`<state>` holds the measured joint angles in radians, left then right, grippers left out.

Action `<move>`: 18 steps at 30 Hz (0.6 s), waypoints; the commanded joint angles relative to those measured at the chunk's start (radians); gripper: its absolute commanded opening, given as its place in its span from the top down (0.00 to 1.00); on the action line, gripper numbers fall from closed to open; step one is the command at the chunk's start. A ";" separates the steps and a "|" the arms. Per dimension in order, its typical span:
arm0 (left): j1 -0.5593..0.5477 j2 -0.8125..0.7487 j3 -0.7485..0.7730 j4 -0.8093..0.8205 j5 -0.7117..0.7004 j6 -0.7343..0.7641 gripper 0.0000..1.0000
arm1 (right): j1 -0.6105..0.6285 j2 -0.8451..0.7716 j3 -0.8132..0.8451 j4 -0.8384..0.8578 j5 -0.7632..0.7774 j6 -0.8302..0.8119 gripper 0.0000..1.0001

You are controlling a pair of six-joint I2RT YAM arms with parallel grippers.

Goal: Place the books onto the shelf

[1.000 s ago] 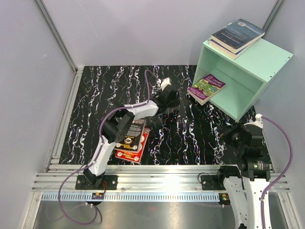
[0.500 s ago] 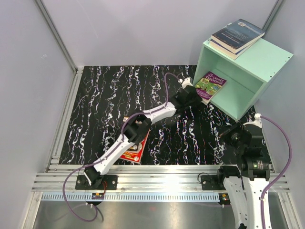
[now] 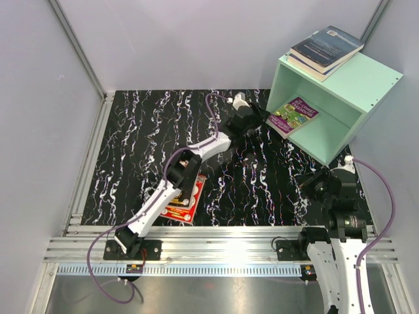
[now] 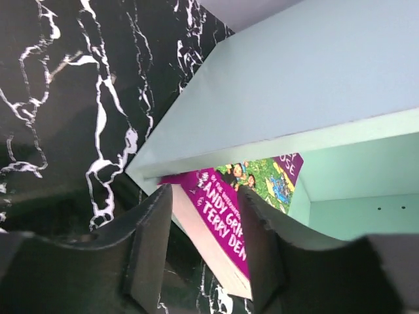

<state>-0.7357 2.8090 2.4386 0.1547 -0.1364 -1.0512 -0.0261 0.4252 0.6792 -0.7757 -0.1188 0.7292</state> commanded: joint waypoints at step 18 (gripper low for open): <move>0.079 -1.351 -1.432 -0.319 -0.063 0.385 0.17 | 0.104 0.060 -0.180 0.389 -0.332 0.087 0.00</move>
<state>-0.6670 1.5372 1.1038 0.0166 -0.0875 -0.7429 0.0101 0.4789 0.5423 -0.5148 -0.3904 0.7536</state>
